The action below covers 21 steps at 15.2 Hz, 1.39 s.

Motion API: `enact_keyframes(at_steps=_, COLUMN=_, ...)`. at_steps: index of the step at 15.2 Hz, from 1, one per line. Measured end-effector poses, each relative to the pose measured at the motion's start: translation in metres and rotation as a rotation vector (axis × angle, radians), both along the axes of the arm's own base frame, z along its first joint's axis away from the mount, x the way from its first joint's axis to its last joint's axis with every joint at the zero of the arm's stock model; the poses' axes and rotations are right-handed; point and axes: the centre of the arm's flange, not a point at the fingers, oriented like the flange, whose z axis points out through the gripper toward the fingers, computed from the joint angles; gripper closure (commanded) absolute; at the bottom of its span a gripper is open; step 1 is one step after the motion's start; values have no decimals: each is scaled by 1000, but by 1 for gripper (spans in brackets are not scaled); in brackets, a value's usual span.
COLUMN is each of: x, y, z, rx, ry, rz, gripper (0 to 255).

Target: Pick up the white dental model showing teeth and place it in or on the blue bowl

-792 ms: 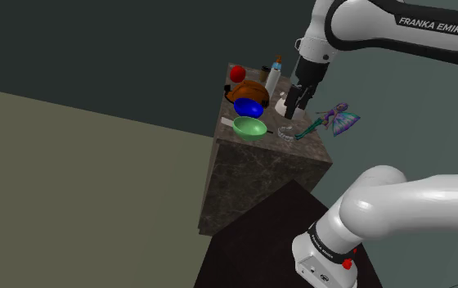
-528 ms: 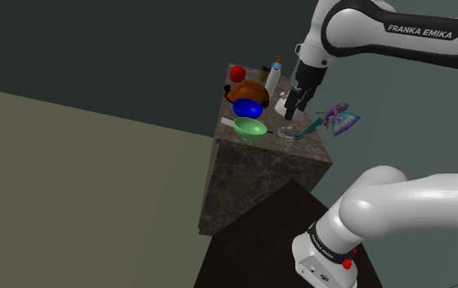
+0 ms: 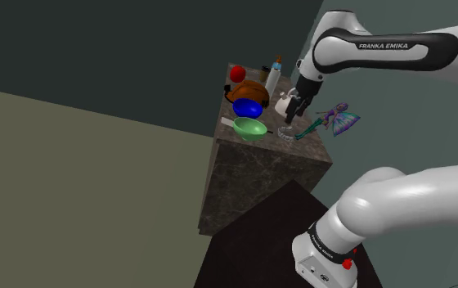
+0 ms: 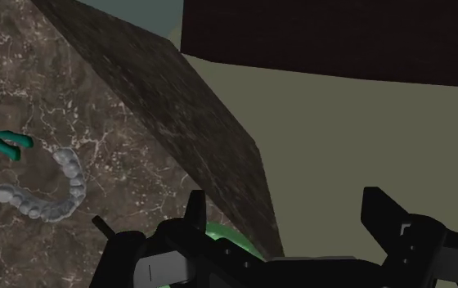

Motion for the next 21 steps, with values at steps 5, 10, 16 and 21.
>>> enact_keyframes(at_steps=5, x=17, y=-52, z=-41, rx=20, ry=-16, rz=-7, gripper=0)
enact_keyframes(at_steps=10, x=32, y=-105, z=-76, rx=41, ry=-33, rz=-14, gripper=0)
enact_keyframes(at_steps=16, x=54, y=-170, z=-124, rx=63, ry=-53, rz=-23, gripper=0)
enact_keyframes(at_steps=21, x=71, y=-222, z=-162, rx=81, ry=-69, rz=-30, gripper=0)
